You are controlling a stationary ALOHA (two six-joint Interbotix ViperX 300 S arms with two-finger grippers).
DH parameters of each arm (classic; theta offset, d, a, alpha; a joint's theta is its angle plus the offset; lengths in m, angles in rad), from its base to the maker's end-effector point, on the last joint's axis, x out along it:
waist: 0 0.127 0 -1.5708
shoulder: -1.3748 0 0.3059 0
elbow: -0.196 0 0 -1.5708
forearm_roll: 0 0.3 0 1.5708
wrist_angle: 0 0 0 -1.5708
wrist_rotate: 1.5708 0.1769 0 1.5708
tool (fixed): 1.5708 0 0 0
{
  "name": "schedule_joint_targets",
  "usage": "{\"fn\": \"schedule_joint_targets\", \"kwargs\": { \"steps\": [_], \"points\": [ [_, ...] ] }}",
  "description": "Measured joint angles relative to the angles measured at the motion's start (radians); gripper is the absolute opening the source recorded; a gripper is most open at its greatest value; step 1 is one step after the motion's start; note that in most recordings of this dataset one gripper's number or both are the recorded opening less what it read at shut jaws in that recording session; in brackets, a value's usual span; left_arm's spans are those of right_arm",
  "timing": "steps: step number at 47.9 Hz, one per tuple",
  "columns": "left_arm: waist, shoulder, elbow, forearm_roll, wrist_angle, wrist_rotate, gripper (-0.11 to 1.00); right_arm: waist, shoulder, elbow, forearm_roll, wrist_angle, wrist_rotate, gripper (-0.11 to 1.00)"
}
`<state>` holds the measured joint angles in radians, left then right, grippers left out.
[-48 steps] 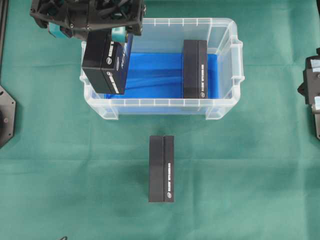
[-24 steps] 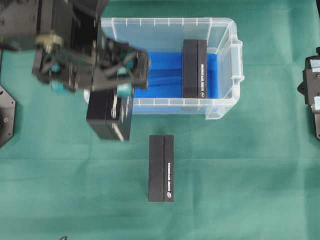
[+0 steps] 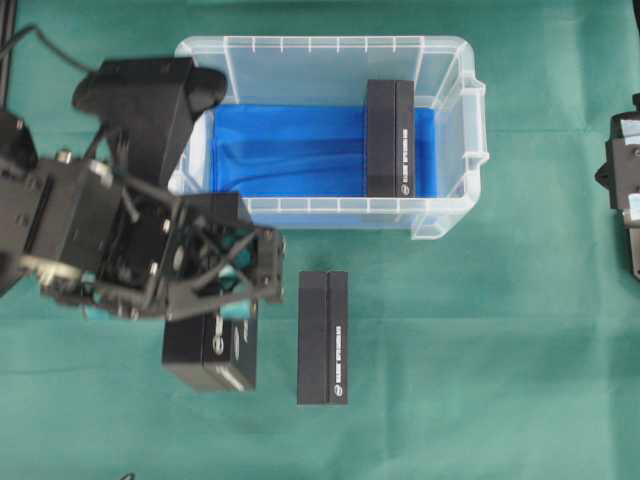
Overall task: Take the box out of the case with the left arm.
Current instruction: 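Carry the left box forward and lower it onto the cloth left of the middle box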
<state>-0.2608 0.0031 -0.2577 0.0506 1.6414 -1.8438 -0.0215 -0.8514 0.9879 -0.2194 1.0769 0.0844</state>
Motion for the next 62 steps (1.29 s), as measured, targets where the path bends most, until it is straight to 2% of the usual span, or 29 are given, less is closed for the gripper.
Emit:
{"fn": "schedule_joint_targets", "kwargs": {
  "steps": [7,11,28,39,51,62],
  "points": [
    [-0.049,0.002,0.0,0.0,-0.003,-0.066,0.62,0.0,0.0,0.0,0.0,0.0,0.002,0.07],
    [-0.061,0.005,0.002,0.0,-0.002,-0.081,0.62,0.0,0.0,0.0,0.0,-0.002,0.002,0.07],
    [-0.06,0.02,0.055,0.005,-0.006,-0.084,0.62,0.0,0.0,0.0,-0.002,-0.002,0.002,0.07],
    [-0.063,0.035,0.163,0.02,-0.097,-0.084,0.62,0.0,0.0,0.0,-0.002,0.0,0.002,0.07],
    [-0.071,0.035,0.328,0.025,-0.229,-0.106,0.62,0.0,0.0,0.0,-0.002,0.0,0.002,0.07],
    [-0.077,0.063,0.468,0.026,-0.407,-0.107,0.62,0.0,0.0,0.0,0.0,0.0,0.003,0.07]
  ]
}}
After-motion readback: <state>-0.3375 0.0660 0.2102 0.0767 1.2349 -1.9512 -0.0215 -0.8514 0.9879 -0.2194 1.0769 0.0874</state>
